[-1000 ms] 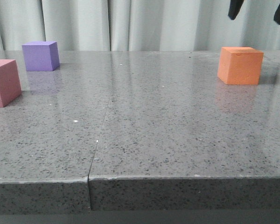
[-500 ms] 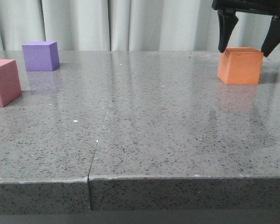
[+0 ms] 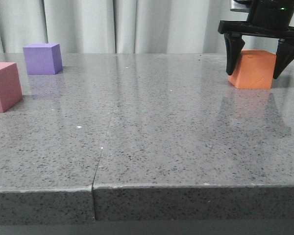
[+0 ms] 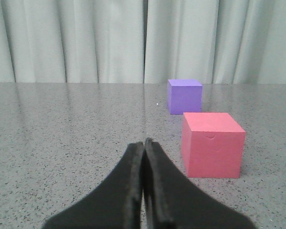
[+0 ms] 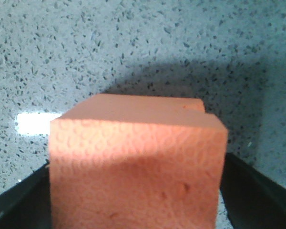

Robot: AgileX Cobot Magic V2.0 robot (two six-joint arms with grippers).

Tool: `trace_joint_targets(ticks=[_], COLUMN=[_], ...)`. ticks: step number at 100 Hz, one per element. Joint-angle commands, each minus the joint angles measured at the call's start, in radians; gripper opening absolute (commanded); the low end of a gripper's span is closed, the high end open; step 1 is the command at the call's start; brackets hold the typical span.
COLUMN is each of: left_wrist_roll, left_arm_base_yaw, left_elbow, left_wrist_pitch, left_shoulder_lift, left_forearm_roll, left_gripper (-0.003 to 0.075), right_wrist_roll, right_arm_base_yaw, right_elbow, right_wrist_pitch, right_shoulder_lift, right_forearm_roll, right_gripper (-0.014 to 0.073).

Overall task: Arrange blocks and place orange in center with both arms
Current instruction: 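Lower the right gripper over the orange cube and close on it, then lift the orange cube and carry it toward the table's middle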

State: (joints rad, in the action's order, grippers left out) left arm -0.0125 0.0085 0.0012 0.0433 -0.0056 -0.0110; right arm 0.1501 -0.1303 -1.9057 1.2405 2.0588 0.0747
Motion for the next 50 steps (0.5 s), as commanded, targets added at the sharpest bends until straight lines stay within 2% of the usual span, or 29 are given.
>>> trace_joint_targets(ticks=[1,8,23,30,50], left_wrist_roll=[-0.001,-0.001,-0.001,-0.001,-0.001], left_arm_base_yaw=[0.002,0.002,0.002,0.002,0.002], left_elbow=[0.040,0.040,0.040,0.040,0.040], left_wrist_pitch=[-0.081,-0.081,-0.081,-0.081,-0.081], left_shoulder_lift=[-0.028,-0.028,-0.028,-0.028,-0.028], left_forearm_roll=[-0.006,-0.006,-0.006,-0.006,-0.006], left_gripper=[-0.0020,-0.0020,-0.0020,-0.0020,-0.0020], right_wrist_roll=[-0.001,-0.001,-0.001,-0.001,-0.001], right_arm_base_yaw=[0.000,0.000,0.000,0.000,0.000], right_elbow=[-0.032,-0.032,-0.032,-0.032,-0.032], right_wrist_pitch=[0.028,0.028,0.024,0.024,0.022], right_shoulder_lift=[-0.061,-0.061,-0.061,-0.061,-0.061], right_forearm_roll=[0.003,0.003,0.003,0.003,0.003], right_gripper=[0.0638,0.0589,0.0402,0.0342,0.0316])
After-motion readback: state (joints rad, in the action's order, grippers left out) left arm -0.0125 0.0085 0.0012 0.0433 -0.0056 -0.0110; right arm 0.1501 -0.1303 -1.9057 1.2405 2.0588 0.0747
